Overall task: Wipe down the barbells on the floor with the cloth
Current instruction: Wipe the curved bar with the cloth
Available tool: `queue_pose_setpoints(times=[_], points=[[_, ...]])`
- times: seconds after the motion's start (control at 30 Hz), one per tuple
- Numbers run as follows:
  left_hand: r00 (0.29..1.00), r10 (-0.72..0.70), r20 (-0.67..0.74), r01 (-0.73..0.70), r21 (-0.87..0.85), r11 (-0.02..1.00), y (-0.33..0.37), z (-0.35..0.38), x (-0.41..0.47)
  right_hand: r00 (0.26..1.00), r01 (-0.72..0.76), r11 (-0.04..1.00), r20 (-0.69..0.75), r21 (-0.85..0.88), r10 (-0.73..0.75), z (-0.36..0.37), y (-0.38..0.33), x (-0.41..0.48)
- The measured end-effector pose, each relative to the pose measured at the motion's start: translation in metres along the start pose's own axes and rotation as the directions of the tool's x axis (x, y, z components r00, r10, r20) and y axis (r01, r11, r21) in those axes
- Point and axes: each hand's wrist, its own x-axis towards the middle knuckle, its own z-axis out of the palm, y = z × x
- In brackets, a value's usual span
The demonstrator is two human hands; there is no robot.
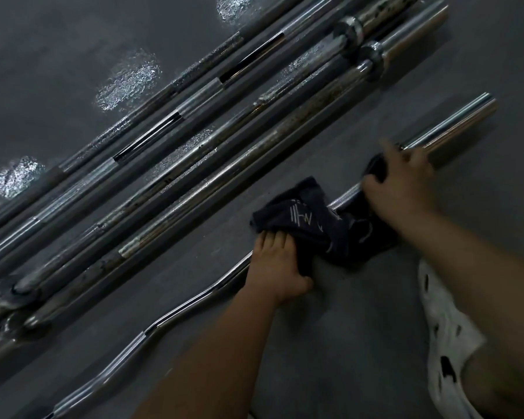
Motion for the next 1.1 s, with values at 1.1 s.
queue_pose_setpoints(times=[1.1], points=[[0.999, 0.038, 0.013, -0.036, -0.136, 0.990, -0.005, 0.000, 0.001, 0.849, 0.473, 0.881, 0.253, 0.027, -0.464, 0.013, -0.017, -0.013]])
